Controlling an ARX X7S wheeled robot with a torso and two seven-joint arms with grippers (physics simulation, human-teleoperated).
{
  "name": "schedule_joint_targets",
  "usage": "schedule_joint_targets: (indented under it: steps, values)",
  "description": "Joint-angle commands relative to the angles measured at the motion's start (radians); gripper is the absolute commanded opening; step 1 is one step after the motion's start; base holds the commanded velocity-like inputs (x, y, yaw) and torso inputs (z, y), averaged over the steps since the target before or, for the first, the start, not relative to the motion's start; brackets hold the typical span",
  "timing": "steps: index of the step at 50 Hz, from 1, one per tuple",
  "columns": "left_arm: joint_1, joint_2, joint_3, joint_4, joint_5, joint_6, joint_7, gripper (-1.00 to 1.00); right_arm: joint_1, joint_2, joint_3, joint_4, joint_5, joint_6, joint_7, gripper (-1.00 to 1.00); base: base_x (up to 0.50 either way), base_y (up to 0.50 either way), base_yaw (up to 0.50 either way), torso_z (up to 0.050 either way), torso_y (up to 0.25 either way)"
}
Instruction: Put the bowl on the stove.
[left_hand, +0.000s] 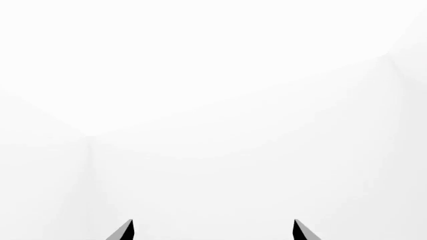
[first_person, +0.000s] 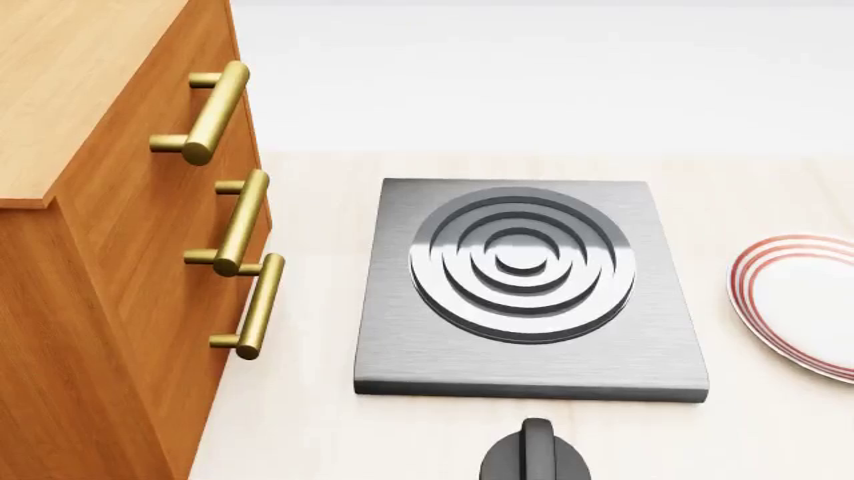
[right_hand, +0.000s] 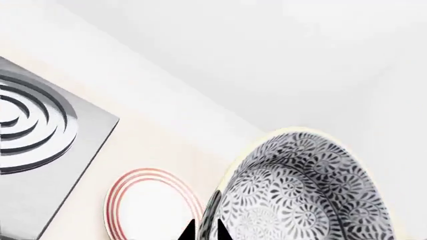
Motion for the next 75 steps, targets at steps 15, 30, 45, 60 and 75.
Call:
schedule_joint_targets:
  steps: [15,30,45,60,75]
  values:
    - [0.002,0.017,-0.01,0.0,0.029,0.029,0.009,1.0,0.283,-0.113,-0.15,0.066,-0.07,-0.043,-0.034,-1.0,0.0,0.0,0.0,0.0,0.0]
    - [0.002,0.033,-0.02,0.0,0.023,0.031,0.021,1.0,0.355,-0.17,-0.252,0.105,-0.104,-0.075,-0.062,-1.0,0.0,0.0,0.0,0.0,0.0]
    - [0.002,0.04,-0.028,0.0,0.018,0.028,0.026,1.0,0.398,-0.209,-0.304,0.14,-0.115,-0.089,-0.085,-1.0,0.0,0.0,0.0,0.0,0.001]
    - [0.002,0.042,-0.021,0.0,0.024,0.029,0.025,1.0,0.428,-0.261,-0.342,0.153,-0.112,-0.108,-0.102,-1.0,0.0,0.0,0.0,0.0,0.001]
    - [0.001,0.044,-0.012,0.0,0.03,0.031,0.023,1.0,0.499,-0.334,-0.411,0.218,-0.13,-0.132,-0.13,-1.0,0.0,0.0,0.0,0.0,0.0]
